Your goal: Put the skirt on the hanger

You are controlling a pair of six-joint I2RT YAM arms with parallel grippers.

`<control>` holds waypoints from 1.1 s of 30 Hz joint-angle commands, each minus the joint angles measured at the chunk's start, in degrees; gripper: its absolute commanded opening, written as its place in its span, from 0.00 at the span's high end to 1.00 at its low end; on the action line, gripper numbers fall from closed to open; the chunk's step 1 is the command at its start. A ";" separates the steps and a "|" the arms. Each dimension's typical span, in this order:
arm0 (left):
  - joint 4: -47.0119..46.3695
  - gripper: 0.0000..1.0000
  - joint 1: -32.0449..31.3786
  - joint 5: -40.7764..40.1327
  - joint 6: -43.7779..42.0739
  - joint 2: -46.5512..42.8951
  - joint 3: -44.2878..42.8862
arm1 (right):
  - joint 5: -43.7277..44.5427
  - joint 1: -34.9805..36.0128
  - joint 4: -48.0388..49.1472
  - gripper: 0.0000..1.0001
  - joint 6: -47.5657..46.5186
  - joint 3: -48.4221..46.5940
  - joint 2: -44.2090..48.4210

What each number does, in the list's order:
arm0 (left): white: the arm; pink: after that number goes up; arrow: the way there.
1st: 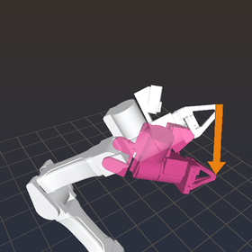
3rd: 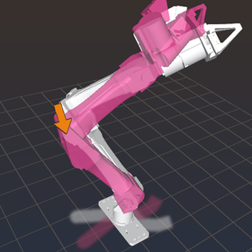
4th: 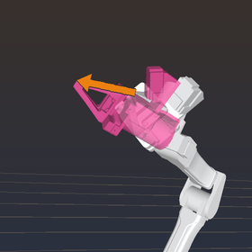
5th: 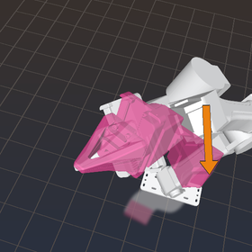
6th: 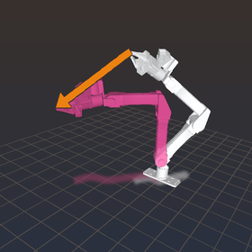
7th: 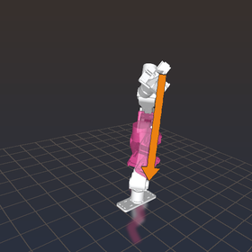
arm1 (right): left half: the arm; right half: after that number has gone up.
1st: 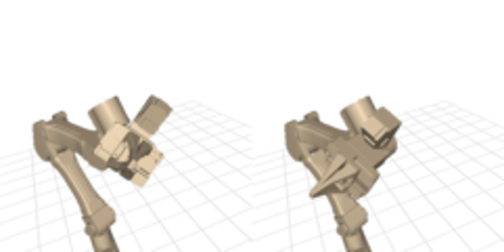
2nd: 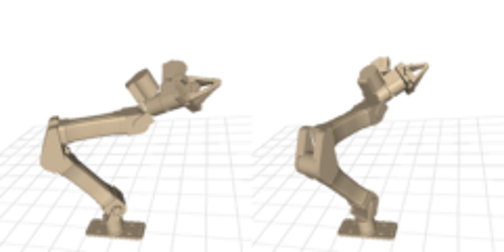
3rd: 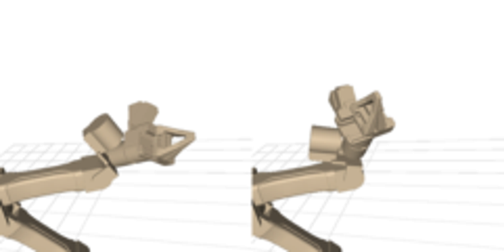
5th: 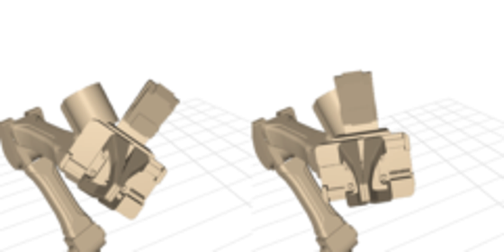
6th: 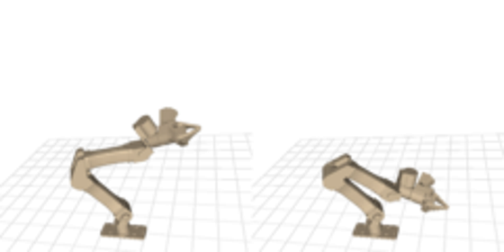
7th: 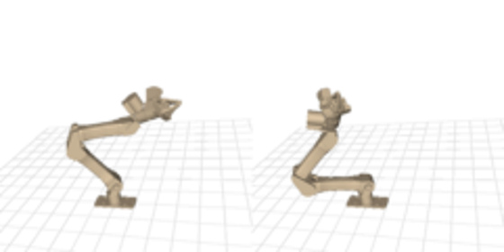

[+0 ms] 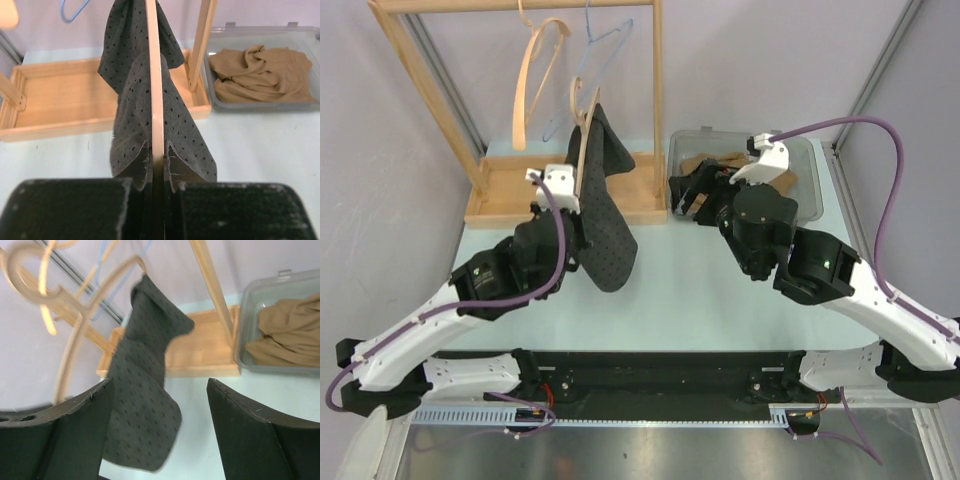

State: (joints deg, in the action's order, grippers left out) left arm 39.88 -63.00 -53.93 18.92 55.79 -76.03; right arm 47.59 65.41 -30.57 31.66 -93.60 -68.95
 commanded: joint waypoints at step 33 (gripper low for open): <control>-5.78 1.00 28.10 35.03 -12.58 26.38 -39.45 | 0.92 0.25 -14.08 0.24 12.28 9.58 2.06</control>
State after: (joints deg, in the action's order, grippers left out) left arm 39.42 -37.69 -20.97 9.32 81.45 -108.22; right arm 47.48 65.78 -44.21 41.93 -84.23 -68.03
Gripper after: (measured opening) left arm 0.057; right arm 0.763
